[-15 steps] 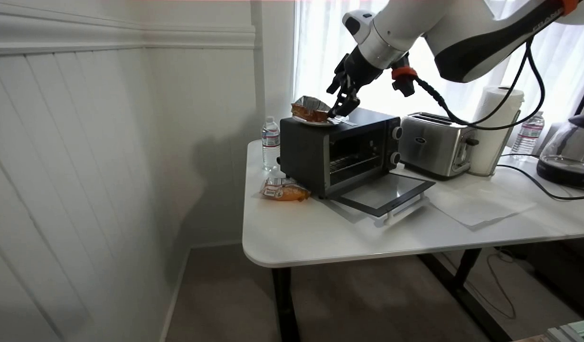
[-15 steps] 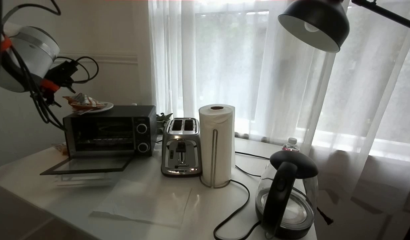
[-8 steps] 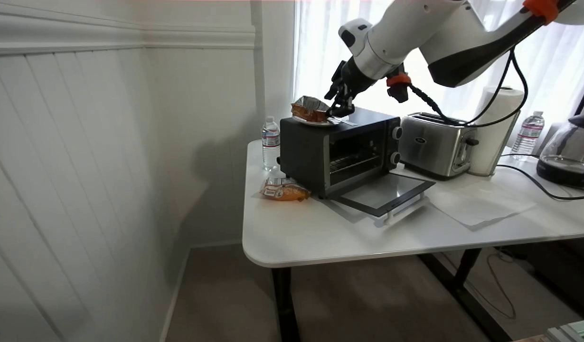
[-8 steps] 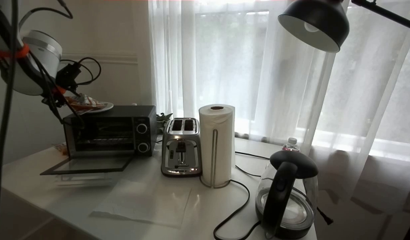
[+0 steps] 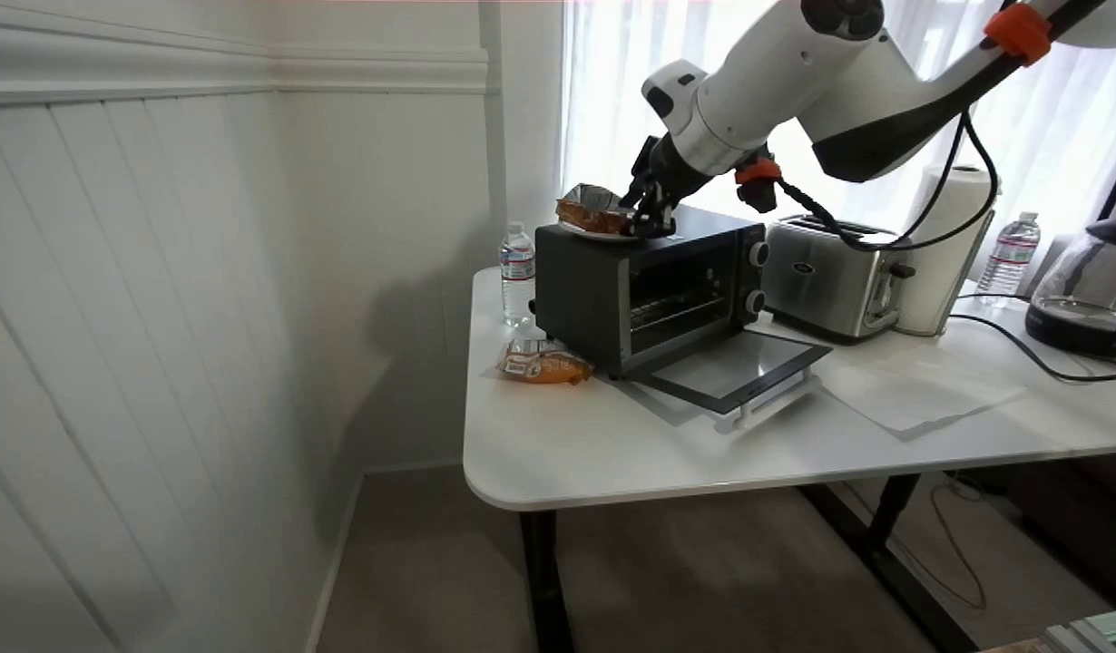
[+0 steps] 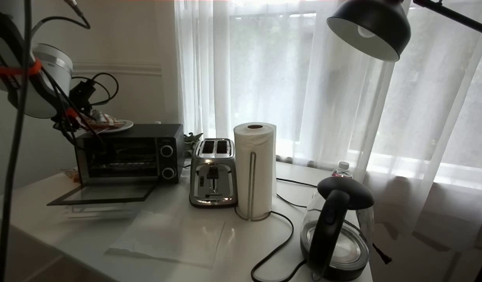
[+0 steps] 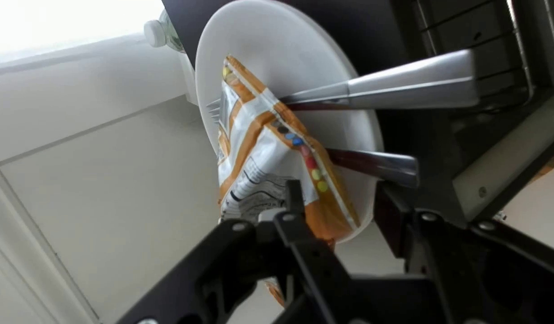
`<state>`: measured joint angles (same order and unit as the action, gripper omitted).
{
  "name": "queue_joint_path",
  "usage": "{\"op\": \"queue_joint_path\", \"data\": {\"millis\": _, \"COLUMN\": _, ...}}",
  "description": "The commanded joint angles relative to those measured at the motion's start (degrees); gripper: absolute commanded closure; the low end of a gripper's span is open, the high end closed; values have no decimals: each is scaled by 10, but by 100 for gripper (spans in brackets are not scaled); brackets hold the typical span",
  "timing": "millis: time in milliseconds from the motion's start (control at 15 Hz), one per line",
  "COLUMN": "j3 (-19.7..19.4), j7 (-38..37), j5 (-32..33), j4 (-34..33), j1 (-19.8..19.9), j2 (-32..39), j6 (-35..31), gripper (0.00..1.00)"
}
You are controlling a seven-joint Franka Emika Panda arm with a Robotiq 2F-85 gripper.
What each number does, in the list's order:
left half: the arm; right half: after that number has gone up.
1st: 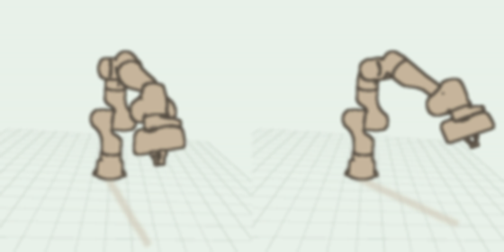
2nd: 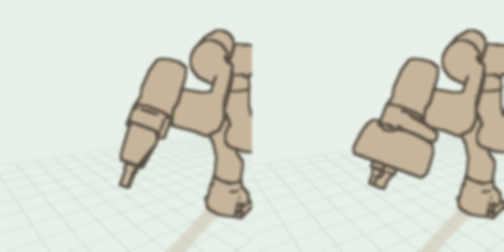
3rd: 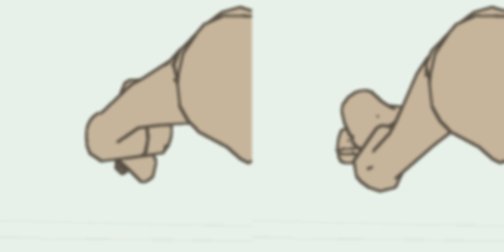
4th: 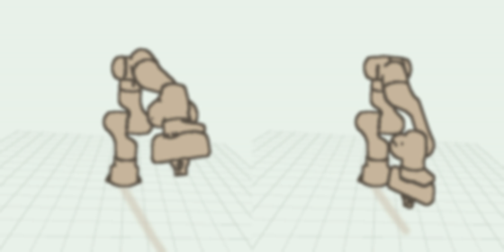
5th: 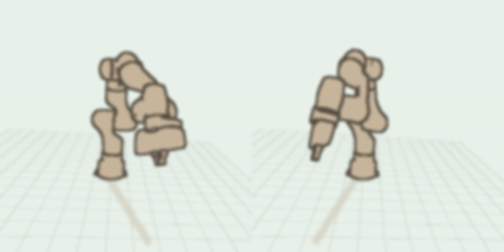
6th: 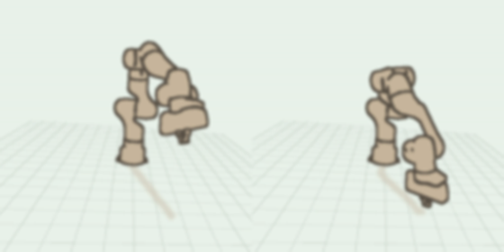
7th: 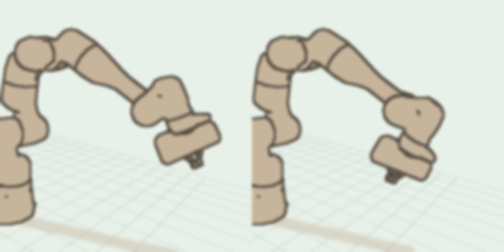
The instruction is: Pick up the orange packet from the white plate and put it on the table behind the toaster, pick up the silver fork and spoon from the white plate and put them on the sheet of kitchen paper on the table
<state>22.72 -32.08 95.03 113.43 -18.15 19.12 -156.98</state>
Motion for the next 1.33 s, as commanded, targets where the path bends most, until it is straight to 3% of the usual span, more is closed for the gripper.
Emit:
{"op": "queue_joint_path", "data": {"millis": 0, "j3": 1, "j7": -24, "j5": 31, "j4": -9, "j1": -10, "j2": 11, "j6": 11, "gripper": 58}}
{"op": "queue_joint_path", "data": {"millis": 200, "j3": 2, "j7": -24, "j5": 33, "j4": -11, "j1": -11, "j2": 12, "j6": 11, "gripper": 79}}
{"op": "queue_joint_path", "data": {"millis": 467, "j3": 5, "j7": -23, "j5": 31, "j4": -14, "j1": -10, "j2": 7, "j6": 11, "gripper": 98}}
{"op": "queue_joint_path", "data": {"millis": 733, "j3": 5, "j7": -25, "j5": 30, "j4": -18, "j1": -9, "j2": 5, "j6": 11, "gripper": 94}}
{"op": "queue_joint_path", "data": {"millis": 867, "j3": 5, "j7": -28, "j5": 33, "j4": -22, "j1": -10, "j2": 4, "j6": 11, "gripper": 99}}
{"op": "queue_joint_path", "data": {"millis": 1267, "j3": 4, "j7": -32, "j5": 15, "j4": -59, "j1": -5, "j2": -15, "j6": 25, "gripper": 100}}
